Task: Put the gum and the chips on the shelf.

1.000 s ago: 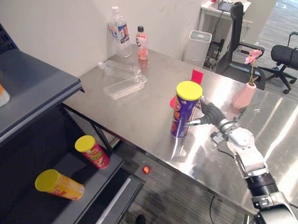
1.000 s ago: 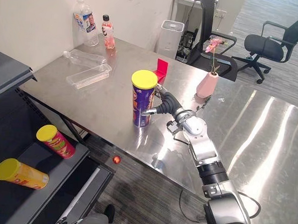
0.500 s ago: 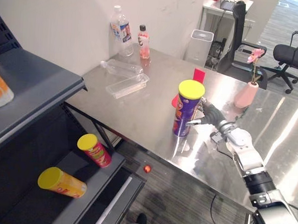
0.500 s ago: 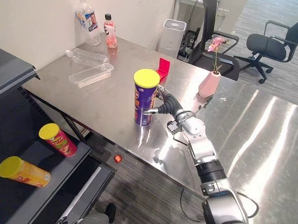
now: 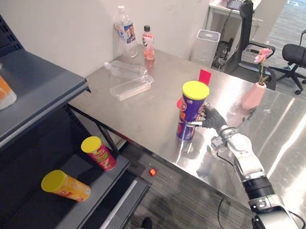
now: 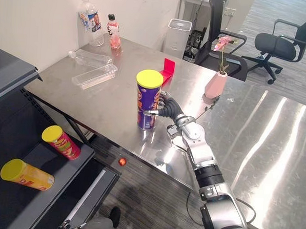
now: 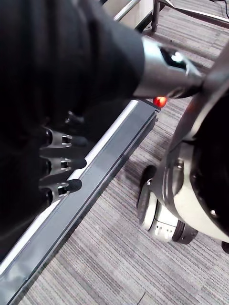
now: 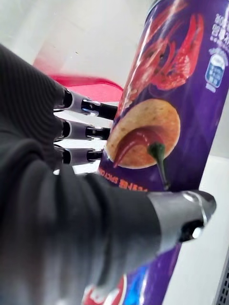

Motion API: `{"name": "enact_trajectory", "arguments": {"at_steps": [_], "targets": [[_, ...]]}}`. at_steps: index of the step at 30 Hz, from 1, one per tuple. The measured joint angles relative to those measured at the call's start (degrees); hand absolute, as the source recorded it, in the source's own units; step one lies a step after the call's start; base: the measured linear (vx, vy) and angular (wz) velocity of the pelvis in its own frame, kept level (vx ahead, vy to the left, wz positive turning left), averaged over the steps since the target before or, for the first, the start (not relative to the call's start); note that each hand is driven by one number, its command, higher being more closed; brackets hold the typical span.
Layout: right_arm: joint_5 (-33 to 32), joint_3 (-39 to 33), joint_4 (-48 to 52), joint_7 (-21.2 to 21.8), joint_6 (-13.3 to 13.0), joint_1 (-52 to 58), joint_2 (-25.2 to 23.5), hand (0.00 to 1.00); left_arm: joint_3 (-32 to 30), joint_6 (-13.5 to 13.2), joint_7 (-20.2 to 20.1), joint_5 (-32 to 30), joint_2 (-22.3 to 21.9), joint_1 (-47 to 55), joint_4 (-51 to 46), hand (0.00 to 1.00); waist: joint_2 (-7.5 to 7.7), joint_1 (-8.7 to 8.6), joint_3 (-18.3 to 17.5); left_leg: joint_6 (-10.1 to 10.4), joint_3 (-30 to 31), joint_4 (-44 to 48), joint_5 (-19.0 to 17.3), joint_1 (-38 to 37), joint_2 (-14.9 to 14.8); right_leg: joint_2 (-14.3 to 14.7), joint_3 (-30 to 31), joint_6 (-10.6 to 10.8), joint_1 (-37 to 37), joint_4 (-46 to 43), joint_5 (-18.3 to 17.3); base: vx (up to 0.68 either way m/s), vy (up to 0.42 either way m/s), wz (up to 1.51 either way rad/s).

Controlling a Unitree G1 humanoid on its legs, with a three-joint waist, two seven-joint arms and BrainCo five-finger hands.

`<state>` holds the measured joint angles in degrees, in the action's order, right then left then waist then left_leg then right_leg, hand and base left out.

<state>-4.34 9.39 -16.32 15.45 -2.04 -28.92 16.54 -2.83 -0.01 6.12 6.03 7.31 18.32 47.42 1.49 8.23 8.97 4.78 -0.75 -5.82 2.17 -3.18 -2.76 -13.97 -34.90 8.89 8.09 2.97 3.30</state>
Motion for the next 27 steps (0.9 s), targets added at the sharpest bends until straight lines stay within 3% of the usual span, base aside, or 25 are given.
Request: {"name": "enact_trajectory", "arguments": {"at_steps": [17,20,27], "targets": [[-0.01,-0.01,0.4,-4.37,-1.11,0.0,-1.22,1.0,0.2,-0.65,0.26,0.0,0.28,-0.23,0.0,0.0,0.63,0.01,0.31,-0.04,-0.17,-0.04,0.01,0.8,-0.47,-0.01,0.17,0.03,-0.96,-0.42,-0.03,0.0,0.0,0.0],[-0.1,-0.1,5.57,-4.54,0.67,0.21,0.07,1.0,0.19,-0.62,0.43,-0.13,0.3,-0.25,0.0,0.0,0.82,-0.07,0.38,-0.02,-1.1,0.0,0.0,0.07,-0.64,0.05,0.99,0.02,-1.02,-0.55,-0.02,0.0,0.001,-0.11],[-3.24,-6.69,23.95,-3.72,0.51,2.77,2.85,1.0,-0.52,-0.65,2.04,-0.71,0.45,-0.04,0.27,0.0,2.12,-0.81,-0.25,0.26,-6.25,-0.04,-0.8,-1.4,-1.91,0.98,5.46,-0.17,-1.99,-0.72,-0.07,-0.01,-0.008,-0.3]]}}
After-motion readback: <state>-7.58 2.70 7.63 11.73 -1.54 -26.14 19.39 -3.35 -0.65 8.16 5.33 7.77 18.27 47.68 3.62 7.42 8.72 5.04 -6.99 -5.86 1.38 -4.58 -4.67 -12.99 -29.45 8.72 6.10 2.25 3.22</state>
